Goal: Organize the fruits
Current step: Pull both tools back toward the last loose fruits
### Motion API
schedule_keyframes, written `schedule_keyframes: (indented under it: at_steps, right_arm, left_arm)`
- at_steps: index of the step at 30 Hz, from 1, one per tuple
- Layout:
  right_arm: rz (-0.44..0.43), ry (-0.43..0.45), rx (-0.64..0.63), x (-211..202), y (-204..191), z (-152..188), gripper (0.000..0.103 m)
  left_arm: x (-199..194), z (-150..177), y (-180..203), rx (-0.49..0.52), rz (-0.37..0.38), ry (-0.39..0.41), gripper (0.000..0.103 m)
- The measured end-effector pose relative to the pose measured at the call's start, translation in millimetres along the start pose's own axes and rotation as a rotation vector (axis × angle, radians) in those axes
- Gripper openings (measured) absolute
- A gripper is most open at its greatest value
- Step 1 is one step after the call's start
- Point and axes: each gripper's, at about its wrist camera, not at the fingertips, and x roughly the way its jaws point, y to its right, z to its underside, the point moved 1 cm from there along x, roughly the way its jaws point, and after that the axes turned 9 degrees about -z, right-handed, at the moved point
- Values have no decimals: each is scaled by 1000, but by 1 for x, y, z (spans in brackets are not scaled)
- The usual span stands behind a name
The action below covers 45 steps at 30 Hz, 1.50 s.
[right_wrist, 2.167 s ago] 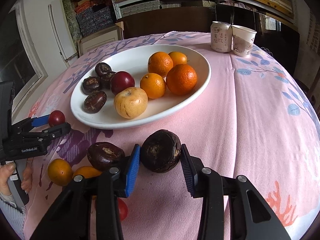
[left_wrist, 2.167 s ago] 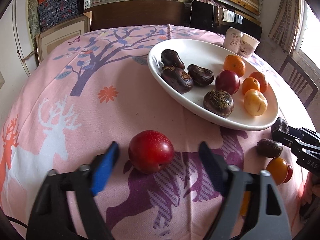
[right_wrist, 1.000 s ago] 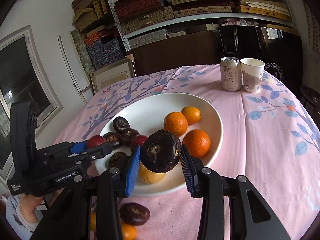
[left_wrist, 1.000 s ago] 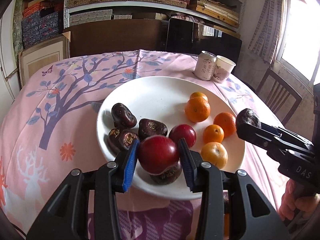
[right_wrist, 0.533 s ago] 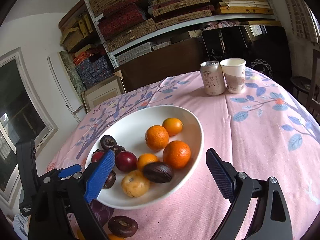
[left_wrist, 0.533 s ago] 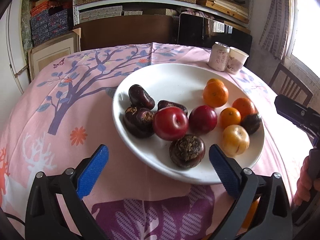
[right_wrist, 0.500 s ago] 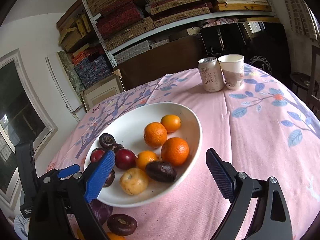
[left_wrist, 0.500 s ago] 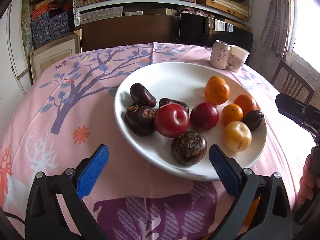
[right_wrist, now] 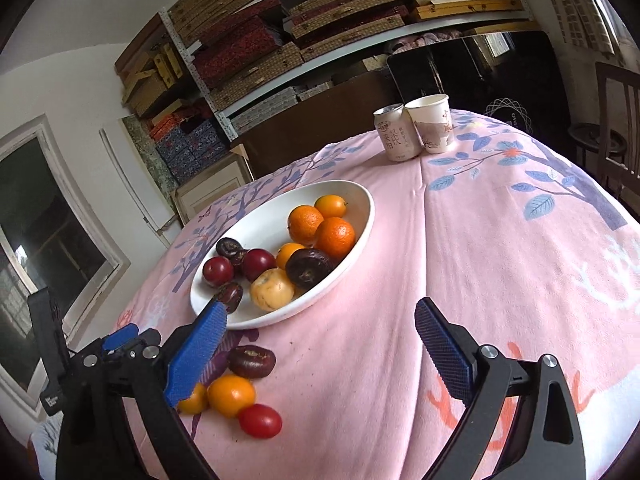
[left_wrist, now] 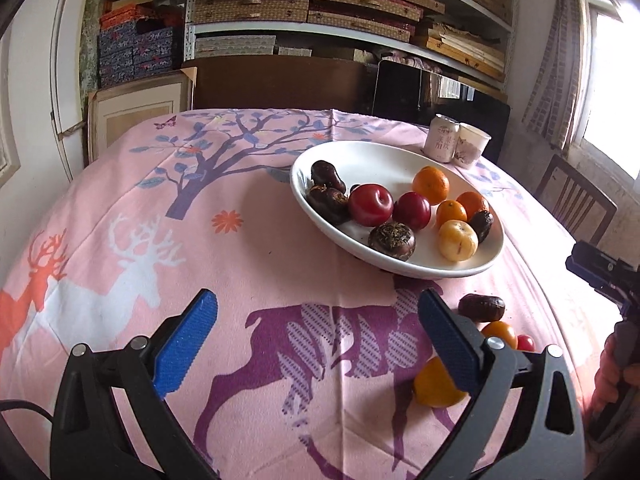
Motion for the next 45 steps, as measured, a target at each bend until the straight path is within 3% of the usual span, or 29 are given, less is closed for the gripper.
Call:
schedule_keyframes:
  at_steps: [6,9,14,20,26,29,35,45]
  right_arm:
    - [-55,-138,-82,9,-25,17,96]
    - [-22,-216,-107,19,-32,23,96]
    - [74,-254,-212,18,-53,36,96]
    - [119,-294,-305,17,-71,49,94]
    - [122,-332,-277,23,-64,49,85]
    - [128,-353,-275,28,-63,50,80]
    - [112,-421,-246,41,-59,53,48]
    - [131,-421,-251,44,-62,54,47]
  left_arm:
    - [-2,14,8,17,66,-71,99]
    - [-5,19,25,98,79,-72,99]
    - [-2,25,49,217,76,-98,99]
    - [6,29,58,260,84,-147,99]
    - [10,32,63,282,91,-169,99]
    - [23,35,68,313,42,-231,99]
    - [25,36,67,302,47,-246,99]
    - [25,35,67,302,47,-235,99]
